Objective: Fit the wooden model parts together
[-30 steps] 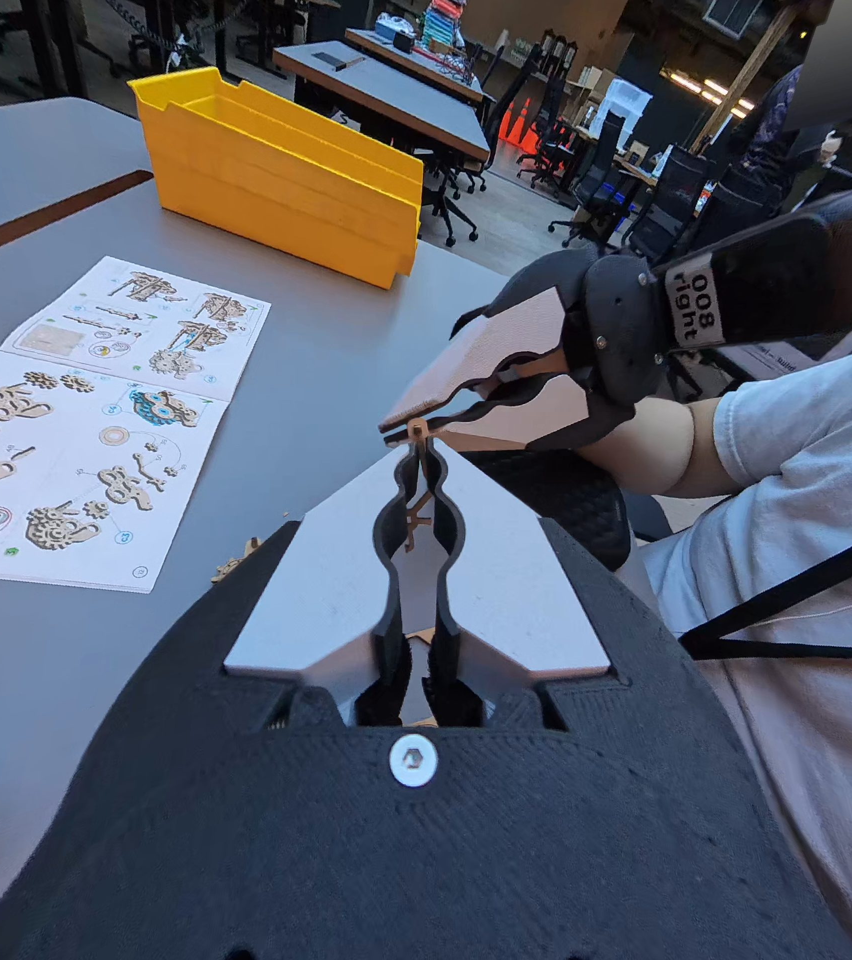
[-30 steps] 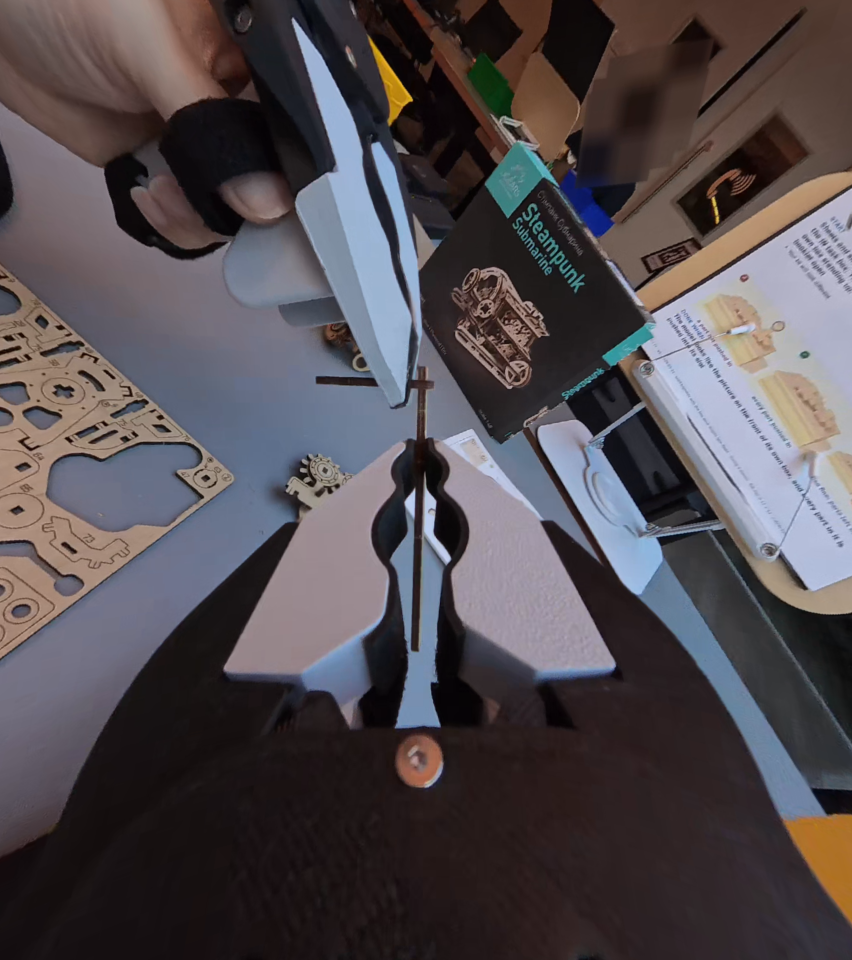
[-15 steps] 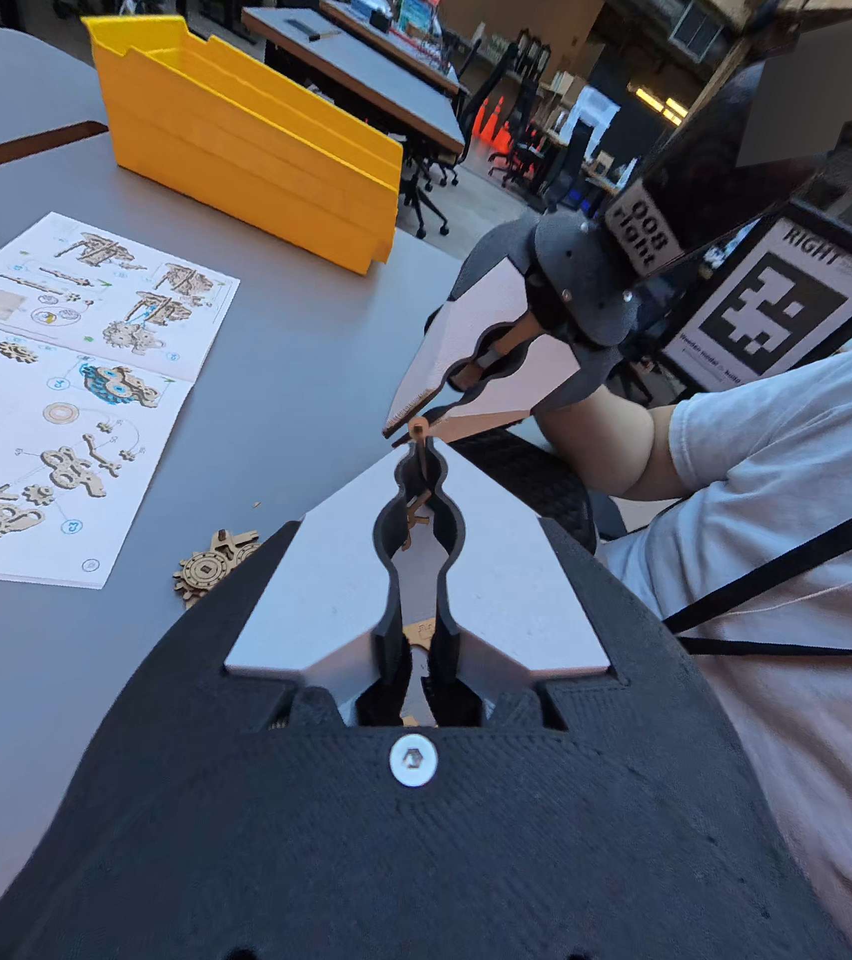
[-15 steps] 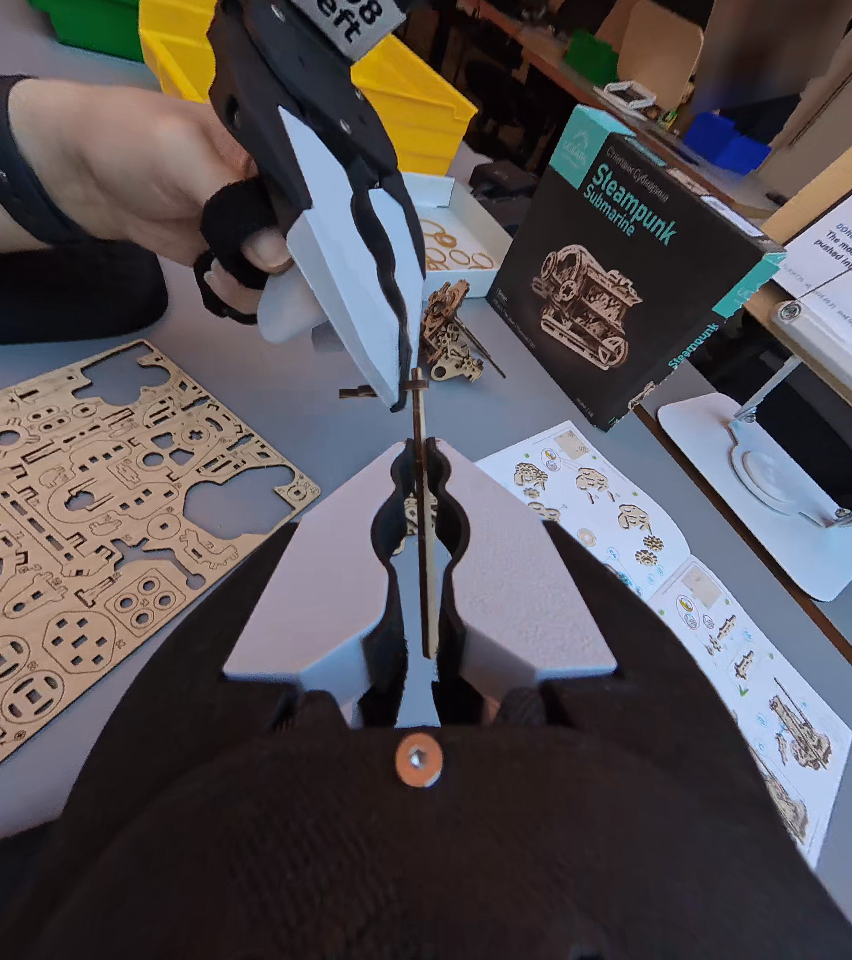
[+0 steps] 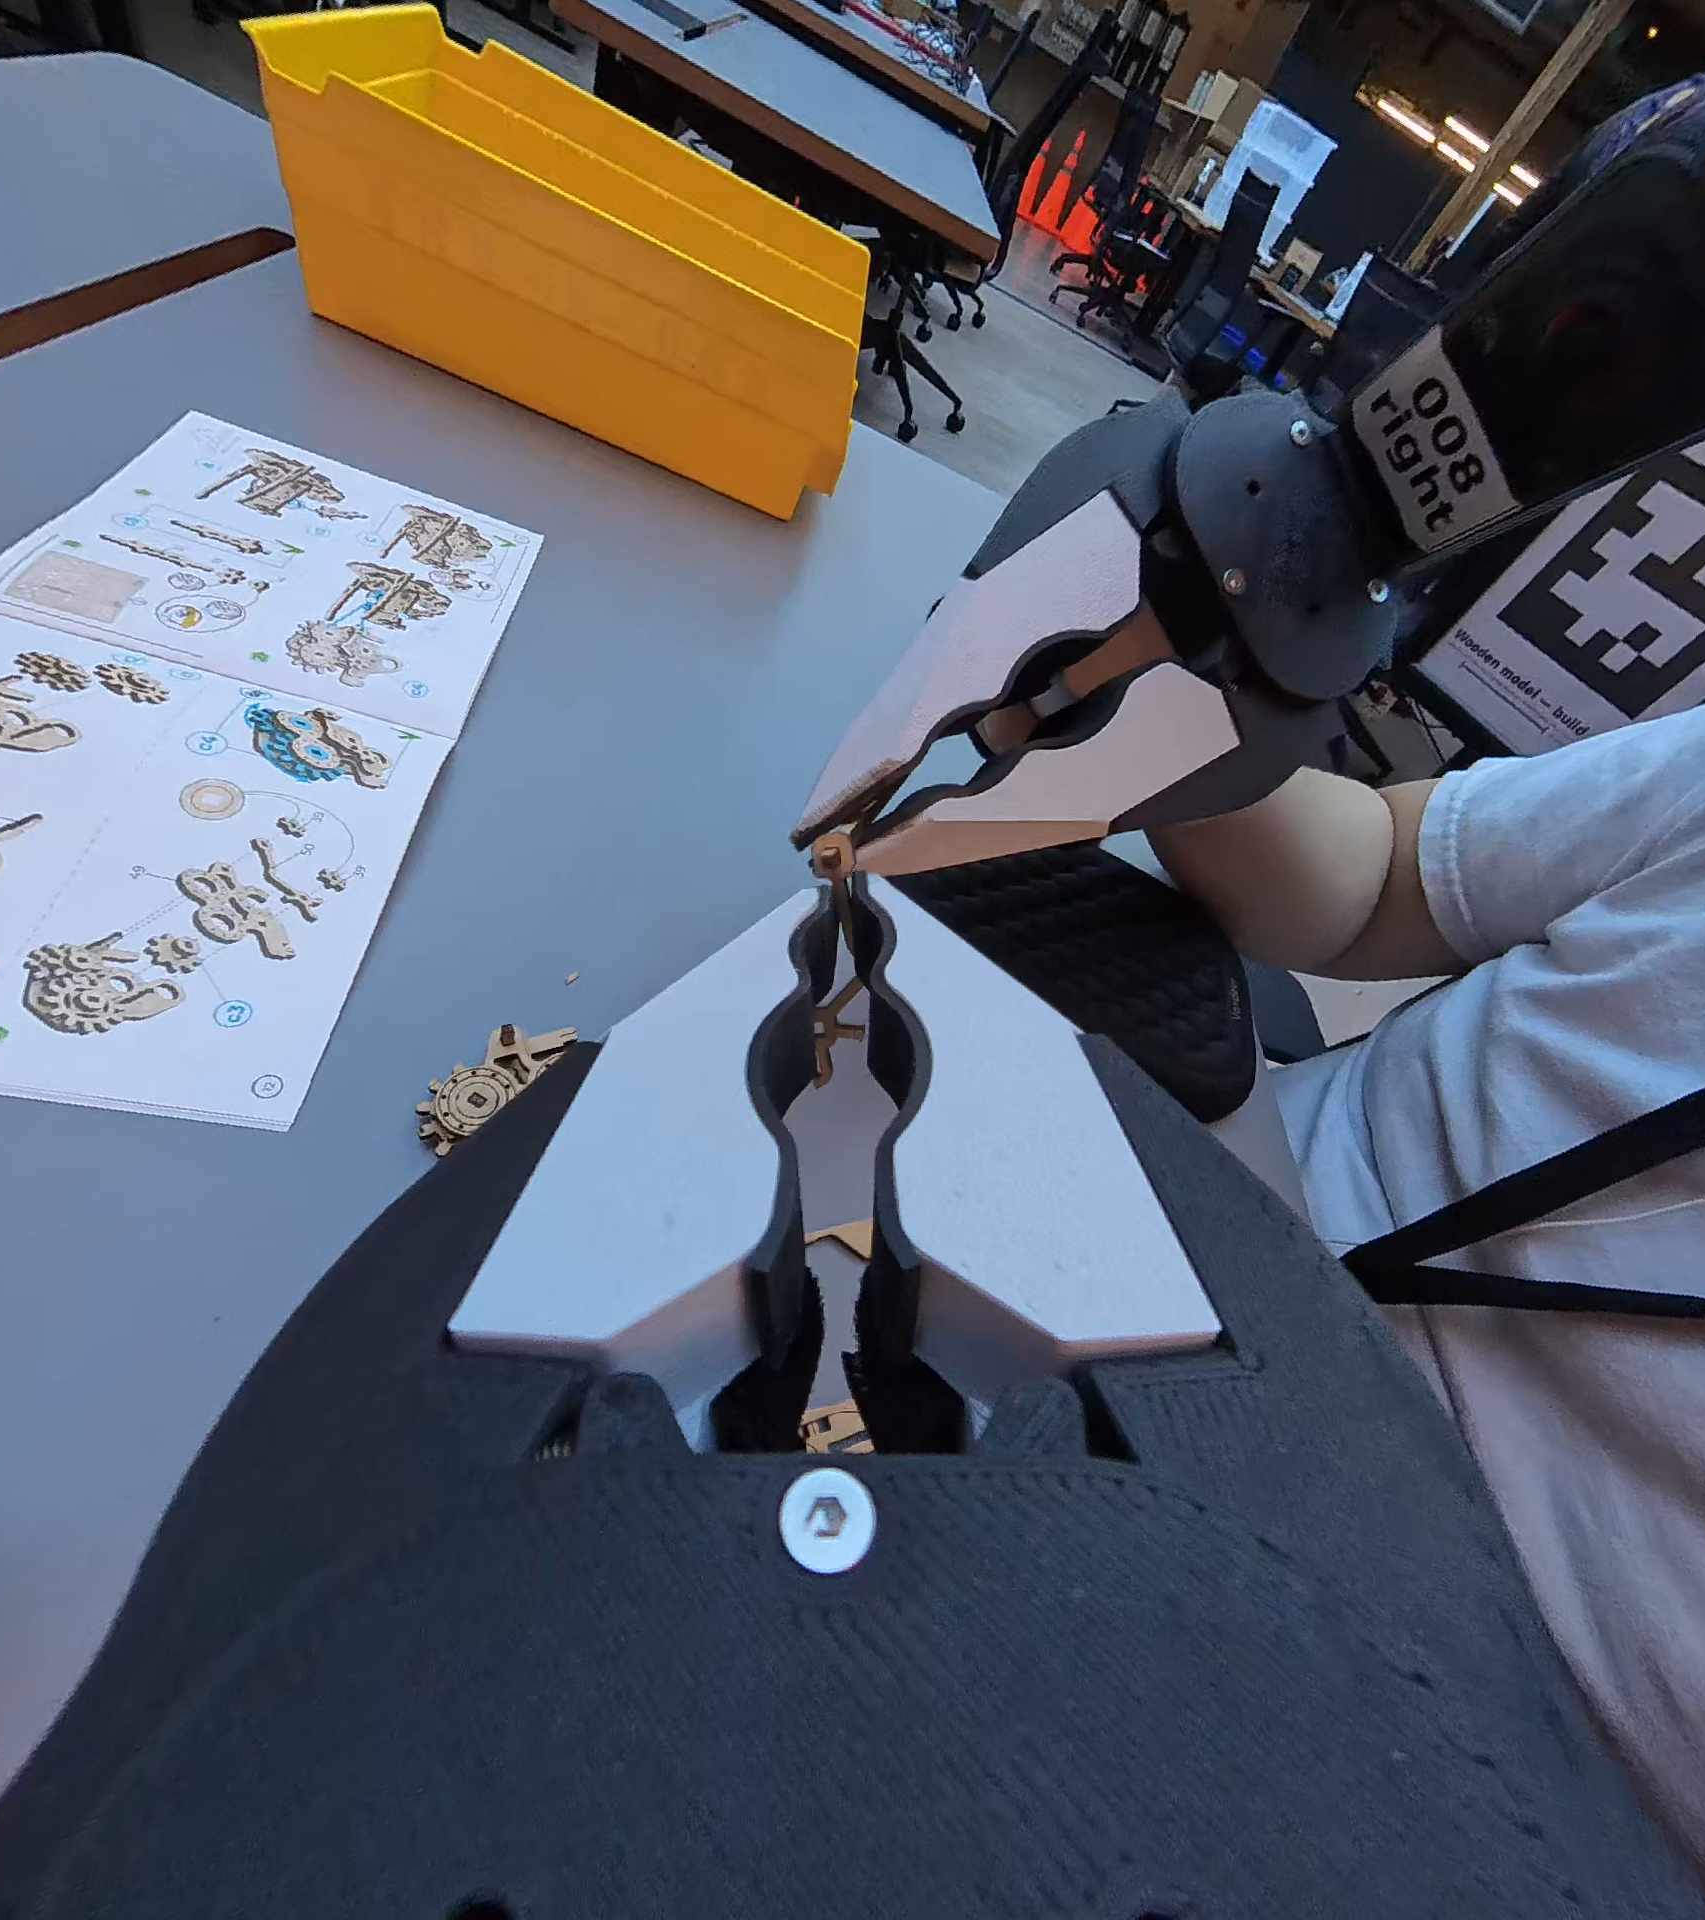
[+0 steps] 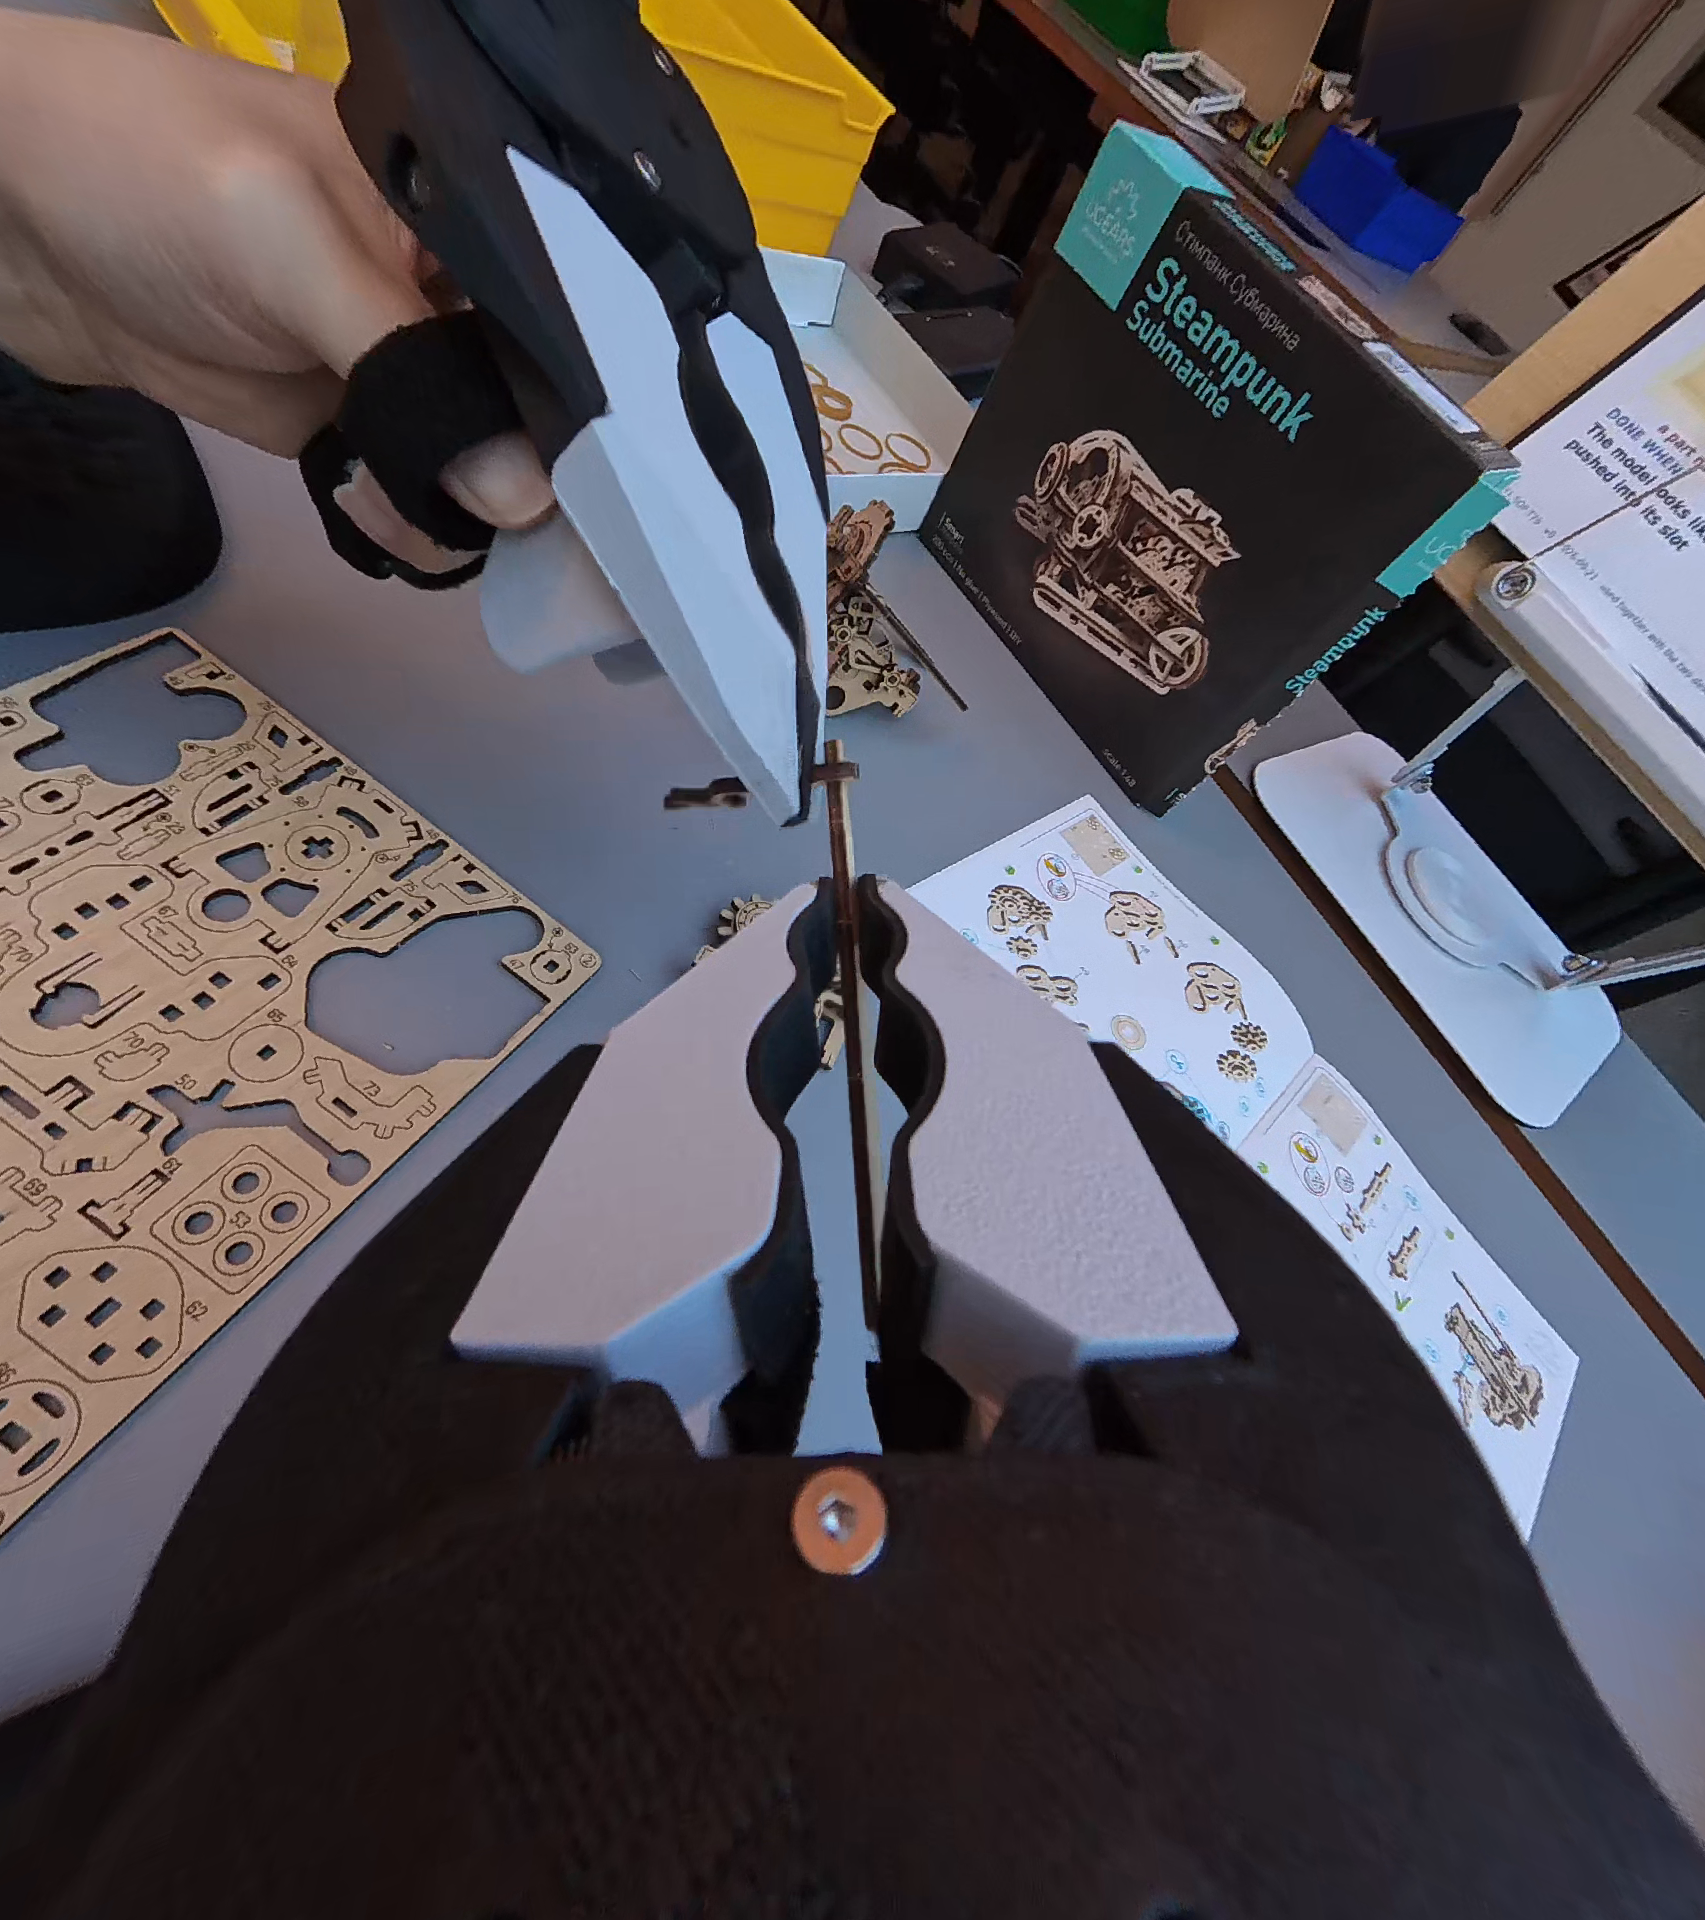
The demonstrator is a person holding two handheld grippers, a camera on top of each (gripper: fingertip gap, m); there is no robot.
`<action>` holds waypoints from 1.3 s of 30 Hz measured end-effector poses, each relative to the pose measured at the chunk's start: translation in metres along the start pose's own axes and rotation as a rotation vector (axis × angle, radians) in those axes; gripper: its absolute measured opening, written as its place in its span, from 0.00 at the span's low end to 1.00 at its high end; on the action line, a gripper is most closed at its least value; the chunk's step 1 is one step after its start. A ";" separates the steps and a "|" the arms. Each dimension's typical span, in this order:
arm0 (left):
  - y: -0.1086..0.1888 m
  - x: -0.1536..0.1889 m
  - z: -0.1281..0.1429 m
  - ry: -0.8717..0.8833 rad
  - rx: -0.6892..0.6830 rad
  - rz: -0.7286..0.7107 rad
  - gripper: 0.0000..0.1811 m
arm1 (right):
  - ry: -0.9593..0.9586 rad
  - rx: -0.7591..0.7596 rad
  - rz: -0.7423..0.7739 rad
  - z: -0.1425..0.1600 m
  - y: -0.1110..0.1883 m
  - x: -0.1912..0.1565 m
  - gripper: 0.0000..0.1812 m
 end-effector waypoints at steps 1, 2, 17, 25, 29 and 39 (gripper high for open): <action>0.000 0.000 0.000 0.005 0.010 0.010 0.00 | 0.012 -0.011 0.003 0.001 -0.002 -0.001 0.01; 0.000 0.001 0.000 0.010 0.011 0.020 0.00 | 0.028 -0.027 0.006 0.003 -0.003 -0.003 0.01; 0.001 0.002 -0.001 0.006 0.010 0.028 0.00 | 0.044 0.005 0.019 0.000 0.002 -0.006 0.01; 0.001 0.007 -0.007 -0.123 0.031 -0.051 0.15 | 0.193 0.096 0.116 -0.004 0.009 -0.005 0.01; -0.002 0.013 -0.008 -0.144 0.035 -0.026 0.05 | 0.261 0.093 0.125 -0.005 0.006 -0.013 0.01; 0.002 0.011 -0.007 -0.084 0.029 0.020 0.03 | 0.352 0.113 0.177 -0.006 0.008 -0.015 0.01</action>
Point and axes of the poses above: each gripper's, where its closed fingertips meet, y back along the fingers, z out of its underside, x = y × z across the jaws, the point moved 8 cm from there along y, back along the fingers, and after that the axes turned 6 degrees about z, right-handed, at the moved point
